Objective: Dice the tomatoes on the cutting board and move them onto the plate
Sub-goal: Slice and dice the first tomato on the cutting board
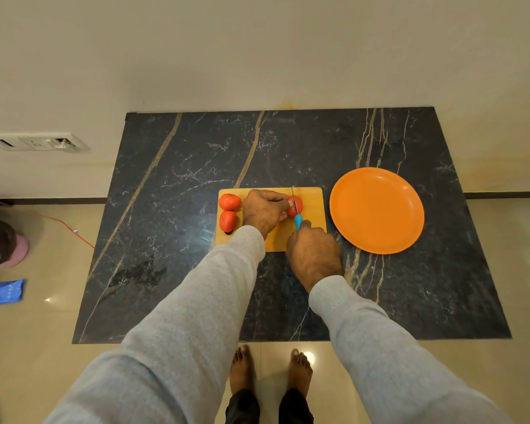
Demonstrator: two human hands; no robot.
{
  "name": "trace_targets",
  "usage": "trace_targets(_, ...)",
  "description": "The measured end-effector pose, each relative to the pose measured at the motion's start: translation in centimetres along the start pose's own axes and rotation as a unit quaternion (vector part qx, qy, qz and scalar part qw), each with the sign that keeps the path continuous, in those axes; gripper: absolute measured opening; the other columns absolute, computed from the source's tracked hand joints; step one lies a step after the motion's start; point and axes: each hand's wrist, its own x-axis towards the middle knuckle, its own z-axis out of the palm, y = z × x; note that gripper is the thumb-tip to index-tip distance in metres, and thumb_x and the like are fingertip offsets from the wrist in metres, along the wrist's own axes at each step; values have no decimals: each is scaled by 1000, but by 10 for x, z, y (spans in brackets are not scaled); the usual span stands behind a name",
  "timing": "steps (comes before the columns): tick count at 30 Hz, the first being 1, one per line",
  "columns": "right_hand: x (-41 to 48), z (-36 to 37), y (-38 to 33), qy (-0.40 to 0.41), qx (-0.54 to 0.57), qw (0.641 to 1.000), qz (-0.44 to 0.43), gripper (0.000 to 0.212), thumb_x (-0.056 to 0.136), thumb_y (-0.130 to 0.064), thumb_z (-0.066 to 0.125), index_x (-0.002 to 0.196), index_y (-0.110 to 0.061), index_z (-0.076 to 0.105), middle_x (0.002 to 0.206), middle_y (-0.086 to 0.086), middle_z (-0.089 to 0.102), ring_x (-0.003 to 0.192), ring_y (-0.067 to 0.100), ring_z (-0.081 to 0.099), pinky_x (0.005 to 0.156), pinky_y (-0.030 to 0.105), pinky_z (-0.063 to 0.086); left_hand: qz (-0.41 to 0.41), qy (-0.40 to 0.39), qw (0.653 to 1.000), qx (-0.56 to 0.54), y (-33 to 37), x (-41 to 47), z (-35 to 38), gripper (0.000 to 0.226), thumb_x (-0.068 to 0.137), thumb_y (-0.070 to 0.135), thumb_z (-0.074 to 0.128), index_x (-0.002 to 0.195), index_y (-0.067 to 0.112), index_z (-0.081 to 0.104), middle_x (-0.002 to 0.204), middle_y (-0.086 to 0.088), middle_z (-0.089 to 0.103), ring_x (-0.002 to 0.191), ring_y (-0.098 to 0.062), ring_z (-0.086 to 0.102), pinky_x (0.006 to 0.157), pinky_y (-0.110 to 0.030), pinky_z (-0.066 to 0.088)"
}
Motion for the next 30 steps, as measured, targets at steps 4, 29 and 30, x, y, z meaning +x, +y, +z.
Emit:
trace_targets(4, 9, 0, -3, -8, 4, 1000, -4, 37, 103, -33, 52, 132, -10, 51, 107, 9, 69, 91, 28, 70, 76, 39, 59, 1, 1, 1000, 6, -1, 1, 0, 23, 88, 22, 84, 109, 16, 82, 106, 1, 78, 93, -19, 75, 85, -37, 66)
trace_targets(29, -8, 22, 9, -34, -35, 999, -19, 38, 102, -28, 51, 134, -7, 47, 109, 8, 70, 95, 29, 70, 76, 40, 57, 15, 18, 1000, -2, 0, -6, 1, 23, 89, 19, 84, 111, 18, 81, 107, 1, 76, 93, -18, 74, 79, -34, 67)
trace_targets(30, -10, 23, 10, -32, -37, 999, -23, 37, 102, -28, 51, 133, -7, 47, 108, 8, 70, 95, 29, 70, 76, 40, 57, 15, 18, 1000, 0, 0, -6, 1, 22, 89, 19, 84, 111, 18, 81, 107, 1, 76, 93, -18, 74, 79, -34, 67)
